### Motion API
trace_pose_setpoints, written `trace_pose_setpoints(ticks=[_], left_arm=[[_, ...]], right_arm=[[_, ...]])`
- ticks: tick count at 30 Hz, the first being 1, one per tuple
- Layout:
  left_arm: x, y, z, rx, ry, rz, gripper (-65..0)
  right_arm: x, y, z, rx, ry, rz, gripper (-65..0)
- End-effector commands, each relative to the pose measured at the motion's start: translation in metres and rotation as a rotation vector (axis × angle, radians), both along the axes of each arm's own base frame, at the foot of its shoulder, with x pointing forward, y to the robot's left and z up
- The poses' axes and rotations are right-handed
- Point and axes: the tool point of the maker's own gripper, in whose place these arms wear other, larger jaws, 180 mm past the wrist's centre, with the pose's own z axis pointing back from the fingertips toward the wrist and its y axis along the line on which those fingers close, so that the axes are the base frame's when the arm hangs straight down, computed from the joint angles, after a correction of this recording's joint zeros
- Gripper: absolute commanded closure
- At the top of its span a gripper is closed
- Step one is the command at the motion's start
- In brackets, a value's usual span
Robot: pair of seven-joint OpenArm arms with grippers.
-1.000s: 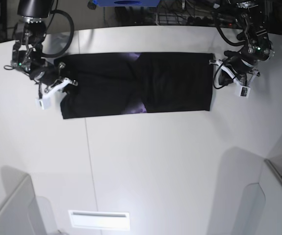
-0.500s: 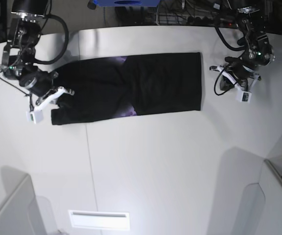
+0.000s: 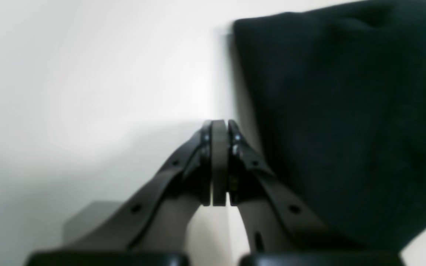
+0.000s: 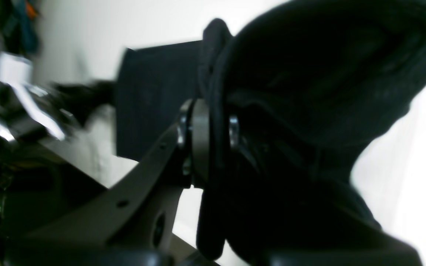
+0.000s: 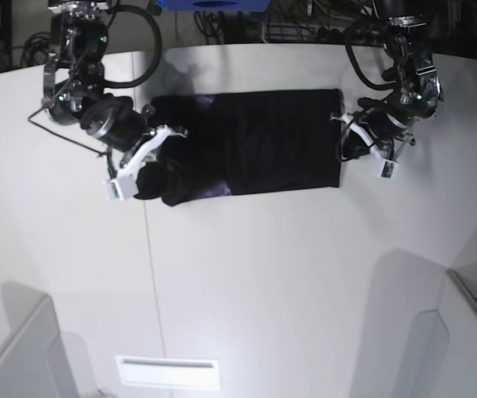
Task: Fold the T-shirt properly
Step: 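Lift the strip end with the right gripper and fold it toward the left gripper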
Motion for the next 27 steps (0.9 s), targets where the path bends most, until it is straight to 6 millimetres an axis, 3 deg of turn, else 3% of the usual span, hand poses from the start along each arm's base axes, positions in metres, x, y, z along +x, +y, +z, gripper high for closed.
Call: trace_pose_setpoints(ticks=[1, 9, 15, 23, 27], left_arm=[[-0.006, 0.003, -0.005, 0.029, 0.04, 0.0, 0.0], [-0.008, -0.005, -0.009, 0.023, 0.052, -0.005, 0.0], [-0.008, -0.004, -0.009, 0.026, 0.053, -0.006, 0.0], [-0.009, -0.005, -0.01, 0.026, 0.058, -0.008, 0.0], [-0.009, -0.002, -0.009, 0.029, 0.057, -0.002, 0.0]], right_arm=[[0.004, 0.01, 0.012, 0.033, -0.036, 0.004, 0.0], [-0.014, 0.079, 0.021, 0.135, -0.034, 0.099, 0.0], [-0.014, 0.106, 0.033, 0.166, -0.056, 0.124, 0.0], [-0.002, 0.11, 0.043, 0.17, -0.098, 0.115, 0.0], [0.007, 0.088, 0.039, 0.128, -0.119, 0.084, 0.0]])
